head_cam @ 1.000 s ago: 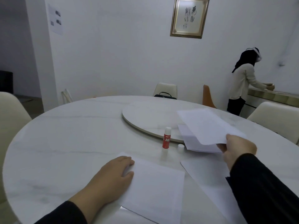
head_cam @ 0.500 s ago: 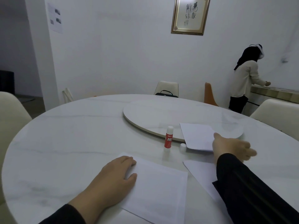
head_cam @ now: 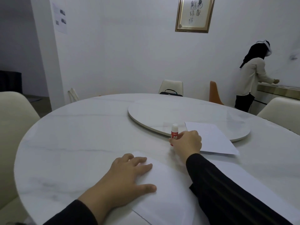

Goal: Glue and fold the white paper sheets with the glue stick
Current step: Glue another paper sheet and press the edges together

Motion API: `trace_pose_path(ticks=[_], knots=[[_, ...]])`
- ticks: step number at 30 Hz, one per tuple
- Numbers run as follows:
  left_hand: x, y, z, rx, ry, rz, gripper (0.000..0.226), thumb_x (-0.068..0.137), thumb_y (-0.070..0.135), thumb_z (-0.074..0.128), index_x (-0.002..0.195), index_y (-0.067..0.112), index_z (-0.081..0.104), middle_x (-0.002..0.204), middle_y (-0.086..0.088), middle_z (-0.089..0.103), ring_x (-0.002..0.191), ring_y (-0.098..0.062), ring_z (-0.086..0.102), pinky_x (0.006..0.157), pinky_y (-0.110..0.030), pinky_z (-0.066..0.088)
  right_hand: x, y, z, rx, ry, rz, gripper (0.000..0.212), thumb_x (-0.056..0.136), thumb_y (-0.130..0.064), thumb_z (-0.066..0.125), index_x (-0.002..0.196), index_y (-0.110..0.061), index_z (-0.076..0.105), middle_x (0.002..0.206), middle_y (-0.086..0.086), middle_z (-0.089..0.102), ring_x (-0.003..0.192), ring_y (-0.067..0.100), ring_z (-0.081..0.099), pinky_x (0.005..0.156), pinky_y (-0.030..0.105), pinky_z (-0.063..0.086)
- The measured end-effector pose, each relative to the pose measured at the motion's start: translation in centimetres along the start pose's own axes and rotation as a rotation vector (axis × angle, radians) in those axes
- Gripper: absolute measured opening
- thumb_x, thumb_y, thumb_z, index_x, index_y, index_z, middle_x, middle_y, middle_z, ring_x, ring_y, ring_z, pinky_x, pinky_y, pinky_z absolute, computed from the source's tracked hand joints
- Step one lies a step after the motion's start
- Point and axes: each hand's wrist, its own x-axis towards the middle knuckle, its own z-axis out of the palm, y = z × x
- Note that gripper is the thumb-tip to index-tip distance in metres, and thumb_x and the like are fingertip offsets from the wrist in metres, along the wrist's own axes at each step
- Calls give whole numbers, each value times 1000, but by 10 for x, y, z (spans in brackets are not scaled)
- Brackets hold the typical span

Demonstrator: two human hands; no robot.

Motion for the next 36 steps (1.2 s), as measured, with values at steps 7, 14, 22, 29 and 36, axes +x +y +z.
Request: trace_pose_path(ticks=[7,14,22,29,36], knots=[[7,16,-7,-62,-104,106,52,96,33,38,144,48,20,156,23,12,143,1,5,113,-20,2,-13,-15,-49,97,-280,-333,18,87,-26,59,100,-13,63,81,0,59,64,12,51,54,21,40],[28,37,21,133,-113,-43,80,88,67,21,151,22,-1,160,4,-8,146,-11,-9,120,-36,-3,-25,-6,-63,573,-264,-126,17,74,-18,78,87,-11,70,81,3,64,68,13,57,57,25,49],[28,34,27,119,-93,-62,65,97,46,17,150,18,-5,160,4,-10,146,-8,-11,120,-33,-6,-36,10,-19,602,-316,-171,7,93,-15,54,94,-9,56,77,3,64,62,16,58,59,24,52],[29,35,26,129,-92,-73,62,98,40,16,150,13,-5,160,-1,-10,146,-10,-10,120,-33,-6,-35,6,-11,546,-391,-293,6,94,-8,52,99,-6,55,77,1,61,55,0,56,60,15,49],[29,35,27,138,-94,-71,60,99,37,16,150,12,-3,160,-1,-8,146,-10,-10,120,-33,-5,-37,10,-11,511,-412,-392,14,94,-9,52,90,-22,54,84,1,65,59,-3,56,67,17,49]])
